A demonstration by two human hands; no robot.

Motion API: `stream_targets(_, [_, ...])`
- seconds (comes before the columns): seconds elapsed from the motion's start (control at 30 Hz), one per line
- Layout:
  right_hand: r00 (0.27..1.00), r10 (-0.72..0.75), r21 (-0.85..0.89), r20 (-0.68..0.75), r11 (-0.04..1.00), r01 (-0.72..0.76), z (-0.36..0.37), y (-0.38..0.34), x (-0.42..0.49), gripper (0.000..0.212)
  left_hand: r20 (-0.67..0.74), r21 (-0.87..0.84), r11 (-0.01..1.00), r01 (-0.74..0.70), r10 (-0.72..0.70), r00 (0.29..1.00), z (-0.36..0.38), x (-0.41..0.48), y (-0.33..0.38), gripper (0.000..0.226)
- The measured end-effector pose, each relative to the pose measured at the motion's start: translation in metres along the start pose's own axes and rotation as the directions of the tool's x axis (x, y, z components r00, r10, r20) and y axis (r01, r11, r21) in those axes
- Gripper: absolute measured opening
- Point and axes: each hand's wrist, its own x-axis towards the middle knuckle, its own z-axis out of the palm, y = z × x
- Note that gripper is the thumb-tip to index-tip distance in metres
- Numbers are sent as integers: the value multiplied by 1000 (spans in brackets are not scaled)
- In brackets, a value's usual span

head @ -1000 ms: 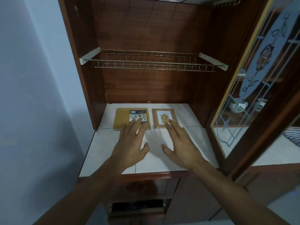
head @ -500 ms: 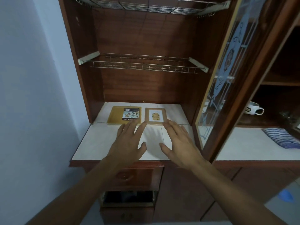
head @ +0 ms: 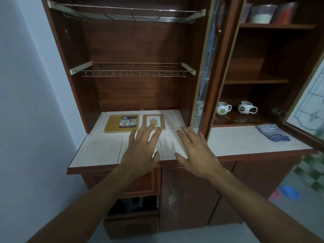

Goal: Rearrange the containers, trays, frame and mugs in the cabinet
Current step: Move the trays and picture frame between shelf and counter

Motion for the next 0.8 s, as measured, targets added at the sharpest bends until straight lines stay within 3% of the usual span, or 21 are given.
stream_targets(0.43, [998, 67, -108, -14, 992, -69, -45, 33, -66, 73, -12, -77, 995, -69, 68, 998, -14, -1, 66, 69])
stream_targets(0.6, [996, 84, -129, -8, 988, -84, -56, 65, -84, 72, 40, -82, 995, -62, 66, 997, -15, 11, 107, 70])
stream_targets(0.8, [999, 52, -139, 7, 989, -50, -74, 120, -106, 72, 8, -103, 993, -58, 59, 998, -5, 30, 168, 69])
